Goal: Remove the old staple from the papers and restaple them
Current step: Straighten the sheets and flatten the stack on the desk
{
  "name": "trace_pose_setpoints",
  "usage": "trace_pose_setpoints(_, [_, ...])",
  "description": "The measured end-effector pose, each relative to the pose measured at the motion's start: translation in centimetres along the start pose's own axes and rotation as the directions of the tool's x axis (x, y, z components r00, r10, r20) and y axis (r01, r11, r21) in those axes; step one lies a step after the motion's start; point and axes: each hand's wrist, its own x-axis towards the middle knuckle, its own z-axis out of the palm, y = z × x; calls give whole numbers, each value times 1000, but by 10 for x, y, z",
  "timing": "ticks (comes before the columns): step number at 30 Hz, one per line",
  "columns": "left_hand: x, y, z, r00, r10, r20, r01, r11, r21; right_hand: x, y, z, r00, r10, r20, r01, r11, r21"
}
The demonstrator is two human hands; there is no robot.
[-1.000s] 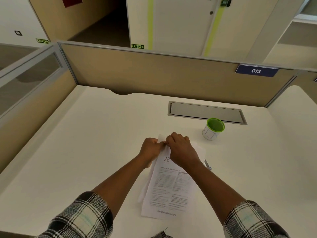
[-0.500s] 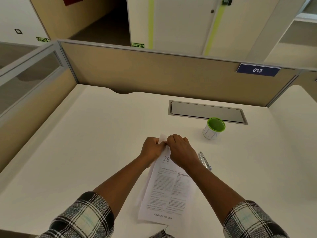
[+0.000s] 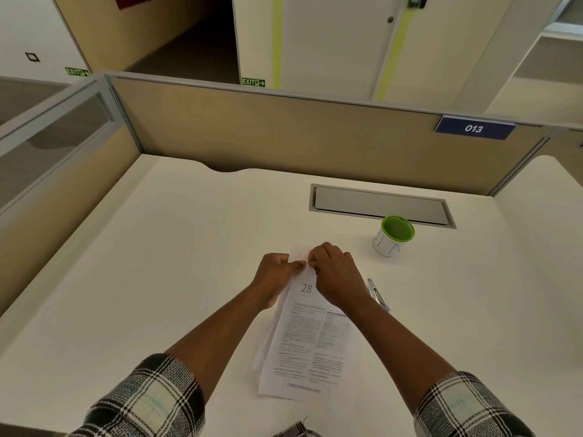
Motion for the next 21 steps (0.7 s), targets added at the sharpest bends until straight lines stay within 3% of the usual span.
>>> trace_pose_setpoints(9, [2, -2, -3, 1000, 17, -7, -16, 998, 58, 2, 2, -2, 998, -46, 43, 45, 999, 21])
trace_pose_setpoints(21, [1, -1, 8, 996, 80, -36, -72, 983, 166, 4, -6, 1, 999, 22, 32, -24, 998, 62])
